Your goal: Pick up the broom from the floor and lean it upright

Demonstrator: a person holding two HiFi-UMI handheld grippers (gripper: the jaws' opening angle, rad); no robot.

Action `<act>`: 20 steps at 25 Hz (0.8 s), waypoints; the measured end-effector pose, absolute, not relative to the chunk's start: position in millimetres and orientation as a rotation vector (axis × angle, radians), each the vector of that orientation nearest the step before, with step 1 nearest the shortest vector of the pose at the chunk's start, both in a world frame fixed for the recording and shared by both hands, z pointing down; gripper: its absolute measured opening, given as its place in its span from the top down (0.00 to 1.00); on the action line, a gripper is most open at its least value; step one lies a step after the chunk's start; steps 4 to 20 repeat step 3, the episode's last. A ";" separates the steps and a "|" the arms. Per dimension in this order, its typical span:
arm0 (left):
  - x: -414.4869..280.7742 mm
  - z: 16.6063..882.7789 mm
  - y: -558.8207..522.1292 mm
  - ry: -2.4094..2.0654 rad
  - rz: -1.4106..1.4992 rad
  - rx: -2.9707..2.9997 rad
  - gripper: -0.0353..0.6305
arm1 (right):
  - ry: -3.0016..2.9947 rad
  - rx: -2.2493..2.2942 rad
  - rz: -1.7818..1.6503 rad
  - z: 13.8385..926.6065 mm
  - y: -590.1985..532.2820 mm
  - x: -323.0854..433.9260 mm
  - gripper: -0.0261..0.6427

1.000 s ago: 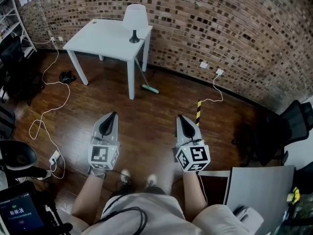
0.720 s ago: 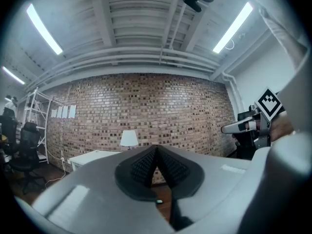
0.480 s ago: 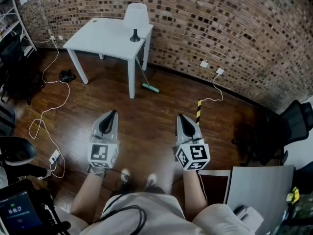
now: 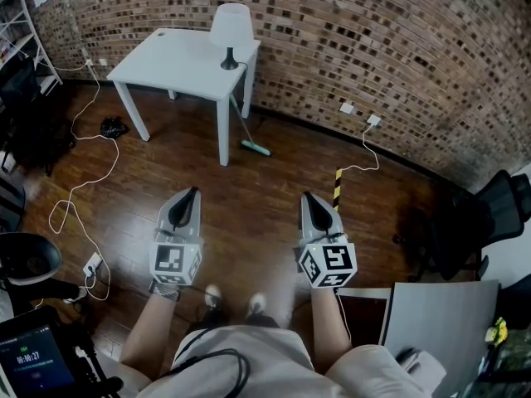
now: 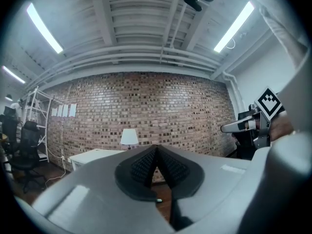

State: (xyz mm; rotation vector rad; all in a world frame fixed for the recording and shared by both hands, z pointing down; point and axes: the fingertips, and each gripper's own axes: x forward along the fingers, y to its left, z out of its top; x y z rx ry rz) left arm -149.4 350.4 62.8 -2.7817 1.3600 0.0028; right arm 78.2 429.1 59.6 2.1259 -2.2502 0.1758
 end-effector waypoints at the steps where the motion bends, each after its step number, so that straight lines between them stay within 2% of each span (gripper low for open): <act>1: -149.1 63.3 349.9 1.361 0.002 -2.782 0.94 | -2.249 2.127 0.178 60.0 428.8 78.7 0.94; 20: -148.4 64.2 349.0 1.362 0.001 -2.784 0.94 | -2.247 2.129 0.182 61.1 428.3 79.5 0.94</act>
